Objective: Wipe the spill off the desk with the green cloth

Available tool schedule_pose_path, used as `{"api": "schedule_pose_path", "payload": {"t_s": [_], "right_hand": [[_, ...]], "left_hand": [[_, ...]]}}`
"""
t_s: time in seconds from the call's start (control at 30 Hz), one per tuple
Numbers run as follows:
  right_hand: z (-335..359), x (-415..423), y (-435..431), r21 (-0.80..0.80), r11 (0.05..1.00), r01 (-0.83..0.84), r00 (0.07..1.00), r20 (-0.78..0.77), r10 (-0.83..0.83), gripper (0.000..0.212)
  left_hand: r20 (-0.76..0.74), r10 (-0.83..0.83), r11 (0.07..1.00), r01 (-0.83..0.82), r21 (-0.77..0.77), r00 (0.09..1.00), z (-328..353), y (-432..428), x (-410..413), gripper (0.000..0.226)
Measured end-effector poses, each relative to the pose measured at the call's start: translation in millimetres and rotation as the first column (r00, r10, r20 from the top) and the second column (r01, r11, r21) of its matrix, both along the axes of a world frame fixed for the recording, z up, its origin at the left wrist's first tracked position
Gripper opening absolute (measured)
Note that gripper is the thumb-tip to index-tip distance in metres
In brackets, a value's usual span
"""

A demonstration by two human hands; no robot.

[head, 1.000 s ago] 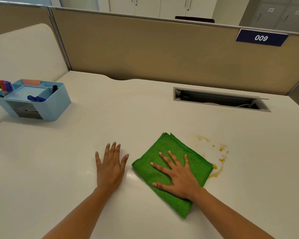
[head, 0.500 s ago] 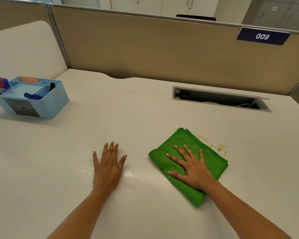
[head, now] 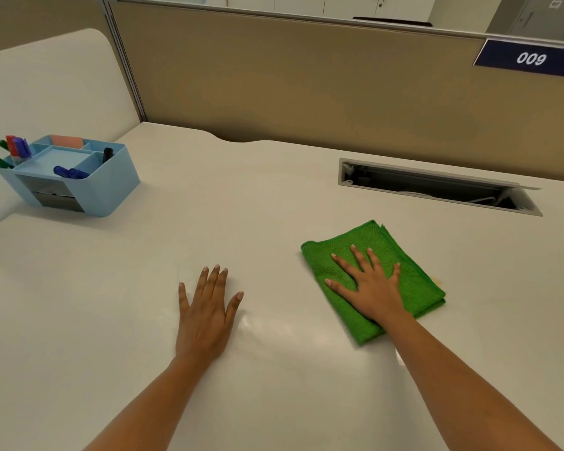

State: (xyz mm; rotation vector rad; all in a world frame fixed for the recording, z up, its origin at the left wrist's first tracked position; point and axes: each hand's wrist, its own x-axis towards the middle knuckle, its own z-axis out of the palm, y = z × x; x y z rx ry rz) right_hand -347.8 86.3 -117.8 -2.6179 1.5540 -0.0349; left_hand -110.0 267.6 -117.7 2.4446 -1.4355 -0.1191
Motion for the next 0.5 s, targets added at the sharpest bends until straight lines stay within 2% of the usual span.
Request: {"api": "schedule_pose_path", "payload": {"t_s": [0.2,0.43,0.5], "right_hand": [[0,-5,-14,0.042,0.98,0.195,0.98,0.016,-0.196,0.077],[3,-20,-12,0.084,0.897,0.434,0.894,0.078,-0.44,0.076],[4,-26,-11,0.096,0.872,0.481,0.868,0.086,-0.488,0.077]], "left_hand": [[-0.013,-0.007,1.0,0.007,-0.017,1.0,-3,0,1,0.102],[-0.046,-0.01,1.0,0.009,-0.025,0.999,-4,-3,2,0.066],[-0.045,-0.013,0.999,0.011,-0.035,0.999,-4,-3,2,0.064]]}}
